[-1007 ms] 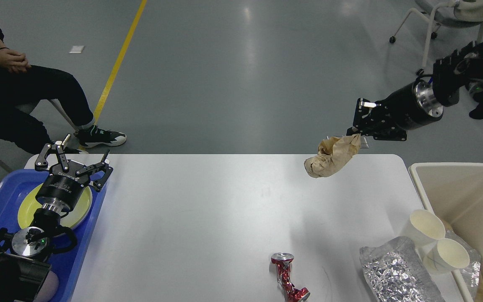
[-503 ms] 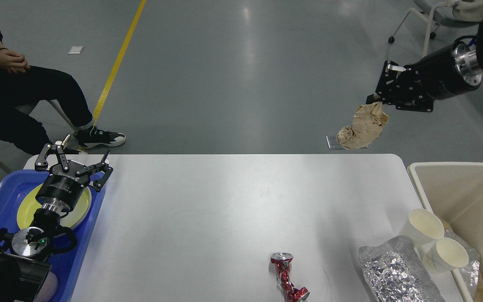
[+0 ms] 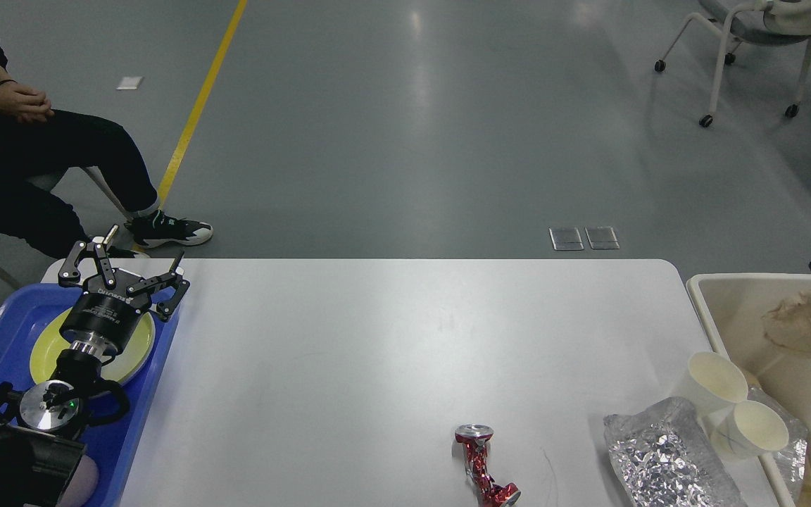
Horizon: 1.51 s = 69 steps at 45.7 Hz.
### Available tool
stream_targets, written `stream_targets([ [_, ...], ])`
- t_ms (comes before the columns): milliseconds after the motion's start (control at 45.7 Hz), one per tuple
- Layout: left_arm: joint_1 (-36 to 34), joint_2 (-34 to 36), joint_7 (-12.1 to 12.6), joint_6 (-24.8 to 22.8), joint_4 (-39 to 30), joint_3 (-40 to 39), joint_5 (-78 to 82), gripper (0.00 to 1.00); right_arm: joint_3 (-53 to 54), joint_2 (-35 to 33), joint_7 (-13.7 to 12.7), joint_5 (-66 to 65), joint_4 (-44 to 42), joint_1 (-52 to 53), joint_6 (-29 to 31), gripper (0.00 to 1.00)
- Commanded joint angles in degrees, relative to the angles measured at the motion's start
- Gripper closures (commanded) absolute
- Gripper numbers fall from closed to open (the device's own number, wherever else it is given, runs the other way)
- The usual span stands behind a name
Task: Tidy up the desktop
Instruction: 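Lift the crumpled paper and drop it into the white bin, then move the right gripper down to the paper cup beside the bin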
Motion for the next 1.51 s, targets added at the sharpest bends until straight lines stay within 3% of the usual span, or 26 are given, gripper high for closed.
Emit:
stream_targets([
  [0,0.1,0.0,0.0,0.0,0.0,0.0,0.0,0.04,3.8,-0.3,0.0,0.0,-1.4,-6.6,-8.1,0.23],
  [22,0.0,0.0,0.0,0.0,0.0,0.0,0.0,0.03,4.8,-0.2,0.0,0.0,-2.0,-7.7,-10.0,0.01],
  [44,0.1,0.0,0.0,0.0,0.0,0.0,0.0,0.03,5.9,-0.2,0.0,0.0,-2.3,-8.7,-11.6,0.00],
  [131,0.1,0.0,0.0,0.0,0.0,0.0,0.0,0.03,8.9,-0.1,0.0,0.0,-2.6,-13.0,-14.4,0.00],
  [394,0.0,0.0,0.0,0.0,0.0,0.0,-0.1,0.03,10.1,0.3,0.0,0.0,-2.4,-13.4,-14.4,0.00],
  [678,0.0,0.0,0.0,0.0,0.0,0.0,0.0,0.03,4.4,1.0,0.1,0.6,5.7,2.6,-9.0,0.00],
  [831,0.0,0.0,0.0,0.0,0.0,0.0,0.0,0.03,-2.4,6.2,0.1,0.6,9.3,13.3,-6.4,0.00],
  [1050,0.1,0.0,0.0,0.0,0.0,0.0,0.0,0.04,-11.6,16.9,0.1,0.5,18.2,26.1,0.3,0.00],
  [1138,0.0,0.0,0.0,0.0,0.0,0.0,0.0,0.04,-12.0,19.0,0.1,0.5,23.2,32.2,5.5,0.00],
  [1335,0.0,0.0,0.0,0.0,0.0,0.0,0.0,0.03,-11.3,20.0,0.2,0.7,31.3,44.9,21.9,0.00],
  [1488,0.0,0.0,0.0,0.0,0.0,0.0,0.0,0.03,-12.4,18.8,0.0,0.8,33.6,52.6,28.7,0.00],
])
